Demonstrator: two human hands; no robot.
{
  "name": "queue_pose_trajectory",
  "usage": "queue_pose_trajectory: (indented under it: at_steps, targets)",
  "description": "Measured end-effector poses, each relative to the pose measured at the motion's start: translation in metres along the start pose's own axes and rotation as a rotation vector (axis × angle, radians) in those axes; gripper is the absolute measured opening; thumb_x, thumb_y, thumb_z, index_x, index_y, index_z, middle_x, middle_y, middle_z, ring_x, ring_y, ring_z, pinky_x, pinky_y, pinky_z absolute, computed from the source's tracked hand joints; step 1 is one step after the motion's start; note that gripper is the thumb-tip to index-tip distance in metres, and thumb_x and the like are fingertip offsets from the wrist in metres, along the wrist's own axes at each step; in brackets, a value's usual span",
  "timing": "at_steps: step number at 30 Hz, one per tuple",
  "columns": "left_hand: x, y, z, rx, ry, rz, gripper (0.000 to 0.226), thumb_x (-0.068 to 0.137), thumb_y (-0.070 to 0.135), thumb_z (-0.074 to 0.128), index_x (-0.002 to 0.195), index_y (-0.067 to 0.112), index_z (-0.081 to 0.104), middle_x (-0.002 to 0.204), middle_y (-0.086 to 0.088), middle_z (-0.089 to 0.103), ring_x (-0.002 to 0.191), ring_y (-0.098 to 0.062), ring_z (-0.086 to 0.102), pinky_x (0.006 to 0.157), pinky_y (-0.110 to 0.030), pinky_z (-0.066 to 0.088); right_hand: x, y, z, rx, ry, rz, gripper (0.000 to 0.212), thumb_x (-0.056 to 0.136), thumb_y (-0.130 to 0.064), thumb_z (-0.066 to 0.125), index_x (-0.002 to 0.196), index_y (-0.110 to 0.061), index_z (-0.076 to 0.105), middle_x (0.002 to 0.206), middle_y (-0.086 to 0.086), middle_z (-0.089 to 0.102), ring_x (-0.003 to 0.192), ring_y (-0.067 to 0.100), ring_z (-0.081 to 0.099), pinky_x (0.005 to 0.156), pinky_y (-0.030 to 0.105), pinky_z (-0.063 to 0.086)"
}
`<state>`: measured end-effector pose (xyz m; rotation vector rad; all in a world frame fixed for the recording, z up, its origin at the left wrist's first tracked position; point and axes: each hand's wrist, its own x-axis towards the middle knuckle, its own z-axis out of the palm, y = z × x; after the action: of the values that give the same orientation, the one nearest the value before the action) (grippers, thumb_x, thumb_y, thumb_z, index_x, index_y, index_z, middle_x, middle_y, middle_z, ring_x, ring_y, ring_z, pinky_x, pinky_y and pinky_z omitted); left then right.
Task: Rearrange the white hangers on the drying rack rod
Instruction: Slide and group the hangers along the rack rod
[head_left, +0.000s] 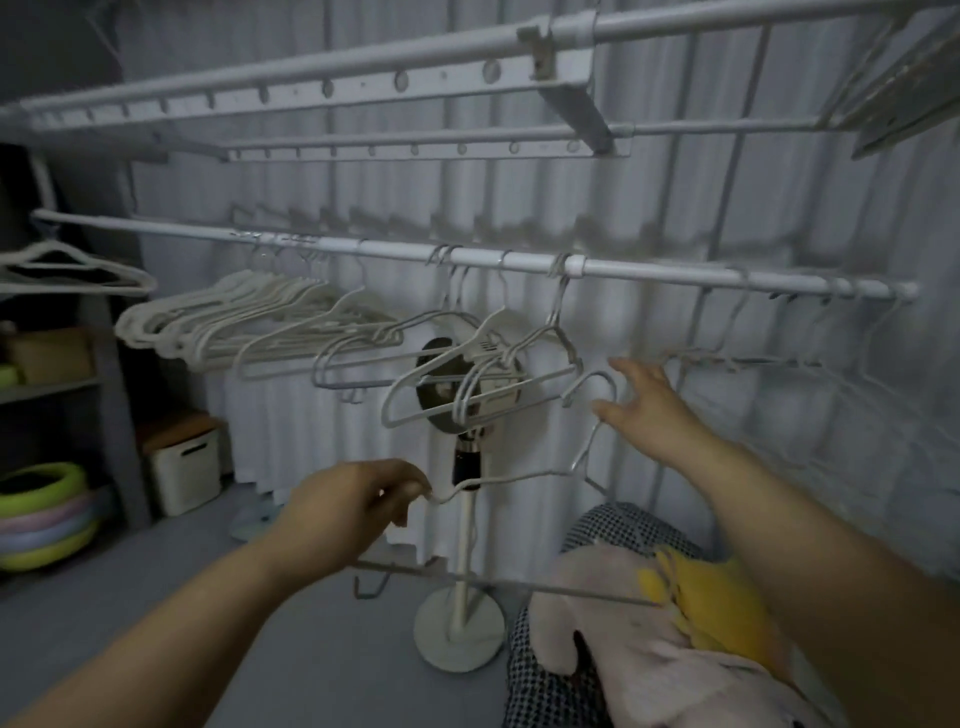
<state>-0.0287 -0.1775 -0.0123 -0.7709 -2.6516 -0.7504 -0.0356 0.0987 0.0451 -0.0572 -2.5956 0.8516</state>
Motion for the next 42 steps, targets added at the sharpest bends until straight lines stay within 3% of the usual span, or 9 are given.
queue_pose_trajectory:
  at_steps: [2,6,10,14,20,29,33,37,42]
  targets:
    - [-0.023,-0.022,-0.014,-0.143,-0.056,-0.024,0.024,0.093,0.025,0.045,0.081,0.043,0.054,0.066,0.013,0.058,0.053,0.009,0.055,0.051,-0.005,0.04,-0.006,-0.017,0.009,0.245,-0.242,0.035,0.027,0.09,-0.023,0.052,0.114,-0.012,0.055,0.102,0.002,0.059,0.076,0.009,0.059,0.062,0.018,0.048]
    - [-0.061,-0.061,-0.037,-0.356,-0.089,-0.073,0.028,0.091,0.013,0.05,0.077,0.036,0.061,0.07,0.014,0.06,0.059,0.008,0.058,0.057,-0.003,0.043,-0.024,-0.049,0.026,0.524,-0.444,0.057,0.021,0.092,-0.022,0.047,0.075,-0.013,0.057,0.068,0.001,0.059,0.046,0.004,0.056,0.041,0.014,0.04]
    - [-0.083,-0.094,-0.048,-0.313,-0.066,-0.17,0.017,0.09,0.017,0.052,0.086,0.03,0.063,0.093,0.013,0.063,0.082,0.007,0.056,0.07,-0.001,0.04,-0.045,-0.08,0.049,0.596,-0.481,0.051,0.03,0.092,-0.019,0.045,0.064,-0.011,0.05,0.051,-0.001,0.05,0.044,0.011,0.049,0.038,0.016,0.039]
    - [-0.097,-0.116,-0.044,-0.172,0.105,-0.32,0.031,0.089,0.018,0.054,0.119,0.012,0.056,0.124,-0.007,0.054,0.109,-0.017,0.053,0.089,-0.021,0.035,-0.065,-0.098,0.066,0.6,-0.432,0.092,0.033,0.091,-0.022,0.049,0.06,-0.011,0.05,0.047,-0.002,0.05,0.042,0.009,0.049,0.037,0.017,0.043]
    - [-0.11,-0.104,-0.033,-0.145,0.153,-0.215,0.03,0.088,0.017,0.056,0.117,0.01,0.058,0.122,-0.007,0.054,0.114,-0.021,0.051,0.091,-0.021,0.034,-0.088,-0.112,0.077,0.628,-0.377,0.205,0.033,0.09,-0.023,0.052,0.06,-0.011,0.049,0.042,-0.002,0.055,0.035,0.007,0.051,0.036,0.016,0.044]
    - [-0.109,-0.037,0.004,-0.526,-0.227,-0.062,0.01,0.092,0.024,0.048,0.094,0.021,0.057,0.079,0.008,0.061,0.075,-0.005,0.058,0.067,-0.014,0.043,-0.102,-0.112,0.071,0.686,-0.258,0.337,0.031,0.091,-0.022,0.052,0.063,-0.008,0.048,0.038,0.0,0.058,0.032,0.008,0.052,0.036,0.018,0.046]
    - [-0.108,-0.015,0.023,-0.766,-0.42,-0.047,0.013,0.092,0.019,0.048,0.103,0.014,0.054,0.076,0.004,0.062,0.059,0.007,0.059,0.061,-0.007,0.046,-0.104,-0.105,0.062,0.72,-0.208,0.356,0.03,0.091,-0.02,0.051,0.065,-0.007,0.05,0.04,0.001,0.06,0.033,0.009,0.054,0.037,0.02,0.049]
    - [-0.099,0.0,0.039,-0.896,-0.58,-0.091,0.016,0.09,0.023,0.052,0.105,0.027,0.047,0.071,0.008,0.067,0.055,-0.004,0.063,0.051,-0.017,0.05,-0.099,-0.093,0.054,0.779,-0.119,0.366,0.03,0.092,-0.021,0.051,0.065,-0.006,0.051,0.057,0.009,0.058,0.032,0.008,0.054,0.038,0.021,0.051]
    - [-0.069,0.022,0.057,-0.9,-0.509,-0.098,0.019,0.094,0.012,0.043,0.094,0.031,0.046,0.044,0.005,0.062,0.026,-0.005,0.042,0.031,-0.013,0.03,-0.083,-0.066,0.038,0.758,-0.062,0.38,0.028,0.093,-0.022,0.048,0.07,-0.007,0.053,0.068,0.01,0.057,0.033,0.007,0.053,0.039,0.019,0.051]
